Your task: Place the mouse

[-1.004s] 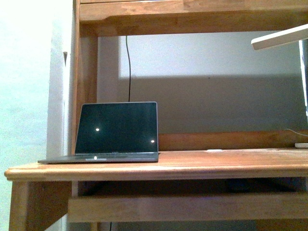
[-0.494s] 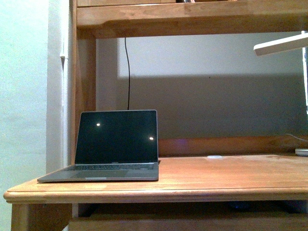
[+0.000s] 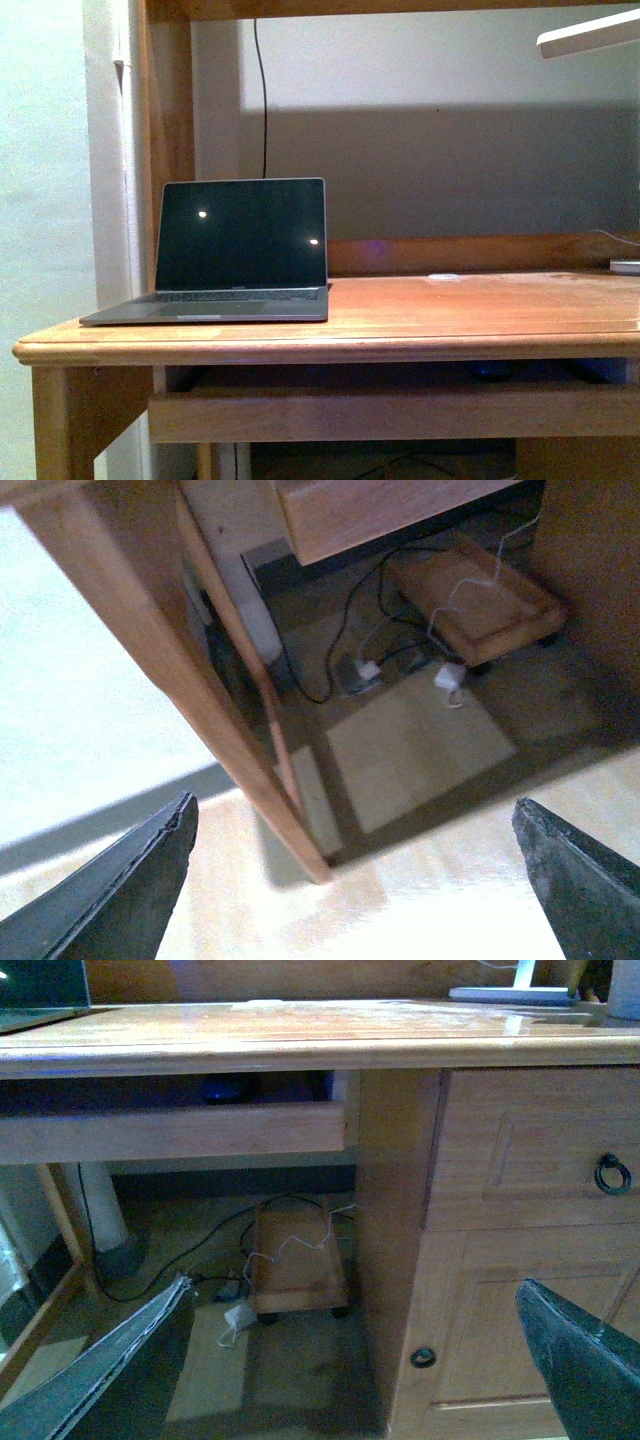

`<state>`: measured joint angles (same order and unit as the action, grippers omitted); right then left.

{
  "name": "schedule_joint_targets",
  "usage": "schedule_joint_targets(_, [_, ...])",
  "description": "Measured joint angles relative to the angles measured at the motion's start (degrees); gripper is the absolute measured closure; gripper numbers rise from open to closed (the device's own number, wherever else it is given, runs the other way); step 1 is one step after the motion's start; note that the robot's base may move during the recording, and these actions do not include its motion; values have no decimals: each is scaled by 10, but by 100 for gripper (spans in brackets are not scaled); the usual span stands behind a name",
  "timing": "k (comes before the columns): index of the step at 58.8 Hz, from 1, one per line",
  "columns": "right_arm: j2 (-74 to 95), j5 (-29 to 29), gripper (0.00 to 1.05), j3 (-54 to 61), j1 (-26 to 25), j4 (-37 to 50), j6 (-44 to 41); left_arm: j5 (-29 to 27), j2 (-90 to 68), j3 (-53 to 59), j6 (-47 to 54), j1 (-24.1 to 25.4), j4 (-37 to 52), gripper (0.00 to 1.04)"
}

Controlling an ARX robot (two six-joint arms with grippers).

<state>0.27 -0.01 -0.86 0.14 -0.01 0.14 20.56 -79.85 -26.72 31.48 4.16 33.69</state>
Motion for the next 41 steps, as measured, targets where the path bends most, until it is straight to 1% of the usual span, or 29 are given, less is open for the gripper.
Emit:
schedule_joint_targets(4, [0, 0, 8, 0, 0, 0, 0, -11, -48, -33, 96, -10, 33, 8])
schedule_joint_targets(5, [0, 0, 8, 0, 0, 0, 0, -11, -54, -37, 103, -11, 38, 8])
schedule_joint_targets(11, [0, 0, 8, 0, 0, 0, 0, -3, -129, -93, 250, -25, 102, 8])
schedule_joint_targets(18, [0, 0, 8, 0, 0, 0, 0, 12, -190, -142, 358, -31, 141, 8])
schedule_joint_targets(25, [0, 0, 8, 0, 0, 0, 0, 34, -241, -181, 429, -34, 161, 8])
schedule_joint_targets(41, [0, 0, 8, 0, 0, 0, 0, 75, -353, -271, 520, -45, 200, 8])
